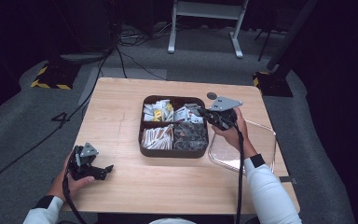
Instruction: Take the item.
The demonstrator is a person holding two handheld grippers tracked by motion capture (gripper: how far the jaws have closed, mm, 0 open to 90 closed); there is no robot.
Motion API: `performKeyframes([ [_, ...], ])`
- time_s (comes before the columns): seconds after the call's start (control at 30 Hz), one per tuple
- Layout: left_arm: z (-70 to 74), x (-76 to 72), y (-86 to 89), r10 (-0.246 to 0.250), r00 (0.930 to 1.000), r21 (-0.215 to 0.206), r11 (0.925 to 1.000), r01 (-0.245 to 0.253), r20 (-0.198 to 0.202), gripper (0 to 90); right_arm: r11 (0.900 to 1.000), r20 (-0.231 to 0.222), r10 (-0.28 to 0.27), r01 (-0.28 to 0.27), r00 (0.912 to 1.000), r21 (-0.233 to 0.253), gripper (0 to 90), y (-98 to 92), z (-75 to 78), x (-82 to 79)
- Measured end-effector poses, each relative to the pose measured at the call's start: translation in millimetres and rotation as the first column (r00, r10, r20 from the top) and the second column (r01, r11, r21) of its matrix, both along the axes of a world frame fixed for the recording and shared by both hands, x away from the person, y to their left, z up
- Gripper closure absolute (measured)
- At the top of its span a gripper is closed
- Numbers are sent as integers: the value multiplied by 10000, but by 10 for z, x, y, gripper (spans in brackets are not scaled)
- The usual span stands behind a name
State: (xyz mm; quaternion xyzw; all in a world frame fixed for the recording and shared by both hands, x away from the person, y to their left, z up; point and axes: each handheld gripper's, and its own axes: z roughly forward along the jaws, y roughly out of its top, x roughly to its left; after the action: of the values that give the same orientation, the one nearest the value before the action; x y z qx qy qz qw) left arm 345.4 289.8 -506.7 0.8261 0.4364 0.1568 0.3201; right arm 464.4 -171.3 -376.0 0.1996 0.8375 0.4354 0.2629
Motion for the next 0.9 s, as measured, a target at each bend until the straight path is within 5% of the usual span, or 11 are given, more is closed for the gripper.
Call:
performKeyframes([
  [0.9, 0, 0, 0, 2, 10000, -4, 10000, -2, 0, 5, 9942, -232, 1042, -1035, 9943, 299, 900, -201, -162, -582],
])
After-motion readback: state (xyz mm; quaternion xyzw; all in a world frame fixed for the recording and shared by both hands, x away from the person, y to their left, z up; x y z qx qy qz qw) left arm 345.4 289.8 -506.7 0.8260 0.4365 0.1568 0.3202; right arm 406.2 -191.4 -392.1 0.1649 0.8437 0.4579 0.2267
